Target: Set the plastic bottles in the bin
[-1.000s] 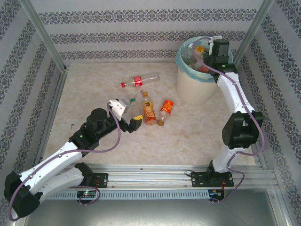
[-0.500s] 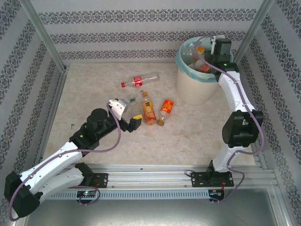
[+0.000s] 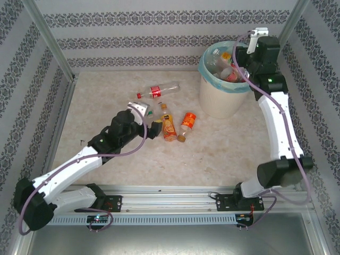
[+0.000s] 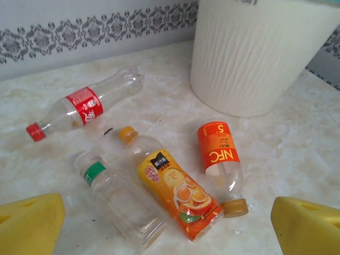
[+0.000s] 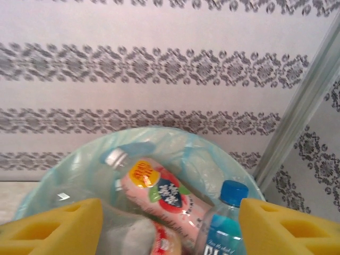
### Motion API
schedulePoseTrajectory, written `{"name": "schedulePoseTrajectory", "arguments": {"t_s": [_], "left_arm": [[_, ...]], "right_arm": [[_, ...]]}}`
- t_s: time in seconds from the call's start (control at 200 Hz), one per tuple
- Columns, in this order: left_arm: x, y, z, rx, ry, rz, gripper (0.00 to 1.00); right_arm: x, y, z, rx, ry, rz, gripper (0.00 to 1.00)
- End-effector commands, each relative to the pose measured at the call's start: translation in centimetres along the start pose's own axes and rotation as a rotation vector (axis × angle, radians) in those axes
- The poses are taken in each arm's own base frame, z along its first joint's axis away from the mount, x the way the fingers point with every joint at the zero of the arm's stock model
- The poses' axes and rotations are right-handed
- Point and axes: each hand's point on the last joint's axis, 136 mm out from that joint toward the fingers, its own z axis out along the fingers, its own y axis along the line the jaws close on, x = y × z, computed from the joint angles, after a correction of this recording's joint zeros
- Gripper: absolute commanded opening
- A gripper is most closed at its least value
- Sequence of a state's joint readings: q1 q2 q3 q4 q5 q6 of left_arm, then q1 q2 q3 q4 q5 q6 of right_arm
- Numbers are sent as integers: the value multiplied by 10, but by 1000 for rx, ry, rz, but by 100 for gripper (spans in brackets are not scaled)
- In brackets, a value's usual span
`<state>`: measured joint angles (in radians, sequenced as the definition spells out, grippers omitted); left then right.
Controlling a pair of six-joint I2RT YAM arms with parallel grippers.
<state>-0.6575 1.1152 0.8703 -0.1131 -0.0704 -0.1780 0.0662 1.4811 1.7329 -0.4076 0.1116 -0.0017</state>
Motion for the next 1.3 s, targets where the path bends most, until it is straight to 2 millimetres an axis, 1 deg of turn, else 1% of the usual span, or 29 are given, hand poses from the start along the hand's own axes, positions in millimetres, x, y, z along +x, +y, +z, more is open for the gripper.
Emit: {"name": "schedulePoseTrajectory", "arguments": {"t_s": [0.0,0.05,0.14,0.21,0.275,0.36,0.44,0.575,0.709,0.744,0.969,1.159,1.294], "left_arm": [[17,18,13,-88,151,-99,100],[22,23,22,-106,210,-139,99],[35,32,37,-128,308,-218,99],[44,40,47,-138,353,-279,99],[50,47,57,-122,375,-362,96],[57,52,69,-97,400,-449,94],[63,56,77,-108,430,-466,93],[78,58,91,-116,483,-456,91],[97,56,107,-110,560,-468,90],[103,55,112,-104,580,-473,88],[134,60,127,-141,671,-463,88],[147,72,126,-196,707,-414,89],[157,84,121,-231,729,-401,86]], "right_arm": [[9,24,-18,-79,-5,41,68],[12,33,-32,-103,-13,49,68],[25,53,-54,-154,-14,73,68],[40,67,-69,-197,-8,94,68],[55,76,-81,-220,0,126,67],[77,90,-92,-259,29,143,66],[98,102,-100,-287,71,143,66],[114,115,-115,-330,100,130,65],[125,112,-123,-319,111,109,65],[128,110,-124,-312,112,108,65],[139,104,-131,-308,111,104,67],[147,101,-136,-307,128,98,67],[152,99,-138,-303,131,99,67]]}}
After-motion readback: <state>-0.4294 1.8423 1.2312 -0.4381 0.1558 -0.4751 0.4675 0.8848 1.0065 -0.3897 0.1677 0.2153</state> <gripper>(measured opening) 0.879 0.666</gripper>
